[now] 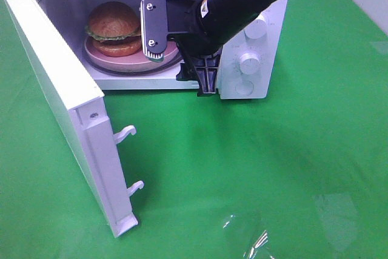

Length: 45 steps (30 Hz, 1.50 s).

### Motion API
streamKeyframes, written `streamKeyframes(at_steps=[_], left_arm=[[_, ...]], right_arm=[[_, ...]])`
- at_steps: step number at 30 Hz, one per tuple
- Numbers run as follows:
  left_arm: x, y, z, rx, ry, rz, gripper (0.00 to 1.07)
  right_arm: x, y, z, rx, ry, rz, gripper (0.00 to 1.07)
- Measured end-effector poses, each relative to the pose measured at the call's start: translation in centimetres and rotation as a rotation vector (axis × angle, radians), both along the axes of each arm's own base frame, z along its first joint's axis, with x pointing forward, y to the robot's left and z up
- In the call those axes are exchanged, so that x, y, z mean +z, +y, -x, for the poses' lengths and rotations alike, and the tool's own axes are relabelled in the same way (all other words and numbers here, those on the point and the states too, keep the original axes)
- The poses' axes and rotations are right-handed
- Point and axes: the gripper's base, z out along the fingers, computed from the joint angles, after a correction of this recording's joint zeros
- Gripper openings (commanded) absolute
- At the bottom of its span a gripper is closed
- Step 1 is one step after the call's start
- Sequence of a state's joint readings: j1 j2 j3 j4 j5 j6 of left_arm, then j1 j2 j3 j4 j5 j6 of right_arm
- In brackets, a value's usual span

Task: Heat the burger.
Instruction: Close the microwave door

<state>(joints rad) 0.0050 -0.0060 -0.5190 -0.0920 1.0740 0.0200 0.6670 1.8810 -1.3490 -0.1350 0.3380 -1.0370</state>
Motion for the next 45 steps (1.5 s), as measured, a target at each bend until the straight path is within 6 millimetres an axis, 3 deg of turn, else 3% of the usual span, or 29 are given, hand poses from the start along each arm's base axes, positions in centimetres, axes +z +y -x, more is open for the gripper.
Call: streamKeyframes(at_steps=[12, 19, 36, 41, 43, 45], left_arm=[[0.0, 0.0, 0.0, 0.0, 0.0, 0.0, 0.86], [0.0, 0.0, 0.0, 0.0, 0.0, 0.0, 0.86], [0.0, 0.0, 0.0, 0.0, 0.0, 0.0, 0.86], [0.0, 0.0, 0.0, 0.0, 0.0, 0.0, 0.86], [0.0, 0.0, 0.0, 0.0, 0.0, 0.0, 0.86], [0.0, 0.0, 0.0, 0.0, 0.0, 0.0, 0.86]], right_arm=[[1.8, -3.1, 3.9, -0.138, 0.061, -0.1, 0.69], [1.0, -5.3, 6.7, -0.268, 0.15, -0.153, 0.69], [1.5, -10.4, 13.2, -0.651, 0.314, -0.403, 0.69], [1.5, -11.1, 13.9, -0.741, 0.364, -0.401, 0.69], [0.9, -12.0, 14.8, -0.881, 0.449, -0.324, 0.69], [0.8, -12.2, 15.1, -0.914, 0.467, -0.304, 0.69]])
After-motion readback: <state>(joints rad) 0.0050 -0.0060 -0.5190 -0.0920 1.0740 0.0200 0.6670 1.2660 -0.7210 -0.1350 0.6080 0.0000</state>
